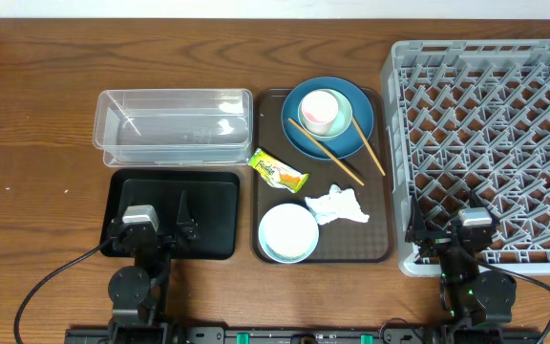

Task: Sort waste into correct bins and load items into the dishwasher rack

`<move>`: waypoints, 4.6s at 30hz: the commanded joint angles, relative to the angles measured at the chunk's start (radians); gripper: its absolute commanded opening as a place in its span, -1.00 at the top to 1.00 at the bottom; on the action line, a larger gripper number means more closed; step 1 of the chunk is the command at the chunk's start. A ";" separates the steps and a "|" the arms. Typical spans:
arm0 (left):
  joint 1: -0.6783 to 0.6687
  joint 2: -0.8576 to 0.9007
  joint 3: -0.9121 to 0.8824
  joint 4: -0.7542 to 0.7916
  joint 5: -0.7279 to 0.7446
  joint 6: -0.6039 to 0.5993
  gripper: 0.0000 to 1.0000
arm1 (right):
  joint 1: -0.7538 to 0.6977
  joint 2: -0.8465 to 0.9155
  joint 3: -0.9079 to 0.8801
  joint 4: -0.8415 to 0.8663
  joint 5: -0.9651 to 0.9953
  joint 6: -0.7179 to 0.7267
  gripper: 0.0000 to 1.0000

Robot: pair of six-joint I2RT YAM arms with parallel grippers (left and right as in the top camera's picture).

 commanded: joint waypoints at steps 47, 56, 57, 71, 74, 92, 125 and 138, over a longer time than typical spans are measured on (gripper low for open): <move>-0.032 1.052 0.911 -0.818 0.736 -0.132 -0.96 | 0.009 -0.004 -0.002 -0.004 0.006 -0.004 -0.98; -0.148 1.141 0.911 -0.766 0.632 -0.273 -0.23 | 0.009 -0.004 -0.002 -0.004 0.006 -0.004 -0.99; -0.187 1.138 0.911 -0.762 0.583 -0.295 -0.23 | 0.009 -0.004 -0.002 -0.004 0.006 -0.004 -0.98; -0.821 1.237 0.911 -0.433 -0.007 -0.288 -0.16 | 0.009 -0.004 -0.002 -0.004 0.006 -0.004 -0.98; -0.893 1.300 0.911 -0.393 -0.099 -0.256 -0.15 | 0.009 -0.004 -0.002 -0.004 0.006 -0.004 -0.98; -0.958 1.586 0.911 -0.211 -0.117 -0.177 -0.31 | 0.009 -0.004 -0.002 -0.004 0.006 -0.004 -0.99; -0.955 1.621 1.102 -0.512 0.010 -0.255 -0.11 | 0.009 -0.002 -0.002 -0.004 0.006 -0.004 -0.99; -0.955 1.624 1.049 -0.600 0.010 -0.383 0.02 | 0.009 -0.002 -0.002 -0.004 0.006 -0.004 -0.99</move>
